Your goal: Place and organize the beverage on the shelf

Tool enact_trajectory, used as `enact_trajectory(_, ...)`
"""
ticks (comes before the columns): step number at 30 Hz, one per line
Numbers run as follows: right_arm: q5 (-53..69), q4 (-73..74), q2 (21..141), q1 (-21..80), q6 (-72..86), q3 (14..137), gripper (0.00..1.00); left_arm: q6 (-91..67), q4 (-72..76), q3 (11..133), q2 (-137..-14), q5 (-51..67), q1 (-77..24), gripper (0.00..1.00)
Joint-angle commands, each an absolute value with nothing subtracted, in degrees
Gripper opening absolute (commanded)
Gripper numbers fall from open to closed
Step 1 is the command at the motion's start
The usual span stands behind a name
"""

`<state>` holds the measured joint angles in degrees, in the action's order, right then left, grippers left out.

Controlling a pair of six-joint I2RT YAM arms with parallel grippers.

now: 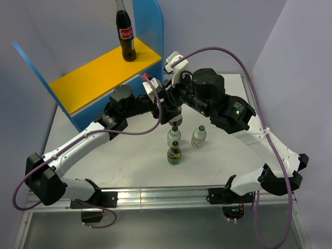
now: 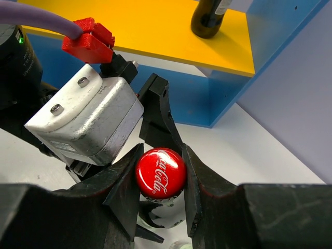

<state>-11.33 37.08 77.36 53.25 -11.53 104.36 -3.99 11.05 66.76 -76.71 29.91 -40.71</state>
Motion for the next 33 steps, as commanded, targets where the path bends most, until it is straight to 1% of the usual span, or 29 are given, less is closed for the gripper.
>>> enact_trajectory(1,-12.7,23.2,72.3,53.7,-14.1,110.0,0.0,-3.1,11.9,67.2,-74.9,30.1,-41.0,0.98)
enact_trajectory(8,-10.5,22.8,70.9,54.4,-13.1,109.8,0.0,-2.9,11.3,67.6,-75.4,28.4,-41.0,0.96)
enact_trajectory(17,-8.9,22.5,70.4,54.5,-10.4,109.9,0.0,-3.3,12.0,67.9,-75.4,27.5,-41.0,0.97)
enact_trajectory(20,-7.9,21.1,69.9,54.6,-8.9,108.9,0.0,-4.0,13.1,67.6,-75.1,27.2,-41.0,0.92)
enact_trajectory(21,-7.6,21.1,70.0,54.6,-8.4,109.0,0.0,-4.6,14.1,67.2,-75.1,27.2,-41.0,0.88)
enact_trajectory(24,-8.3,20.3,70.2,54.8,-6.8,108.9,0.0,-5.5,15.7,66.4,-74.5,26.7,-41.0,0.84)
enact_trajectory(25,-8.5,20.2,70.3,54.8,-6.0,108.9,0.0,-5.8,16.4,66.1,-74.4,26.6,-41.0,0.77)
enact_trajectory(26,-8.4,20.0,70.4,54.8,-5.7,108.8,0.0,-6.0,16.7,66.0,-74.3,25.8,-41.0,0.72)
enact_trajectory(27,-8.1,19.9,70.7,55.0,-5.5,108.8,0.0,-6.2,16.9,65.9,-74.2,25.3,-41.0,0.52)
enact_trajectory(28,-8.0,20.0,70.9,55.0,-5.2,108.9,0.0,-6.3,17.1,66.0,-74.3,24.9,-41.0,0.4)
enact_trajectory(29,-8.0,20.0,71.3,55.1,-5.1,109.2,0.0,-6.6,17.1,66.2,-74.1,23.0,-41.0,0.32)
enact_trajectory(30,-8.2,20.1,71.5,55.2,-5.1,109.2,0.0,-6.9,17.1,66.4,-74.2,22.0,-41.0,0.1)
enact_trajectory(31,-8.3,20.0,71.6,55.3,-5.2,109.2,0.0,-7.0,17.0,66.8,-74.2,20.9,-41.0,0.0)
enact_trajectory(33,-8.3,20.0,72.2,55.3,-5.4,109.5,0.0,-7.2,16.8,67.1,-74.1,17.7,-41.0,0.0)
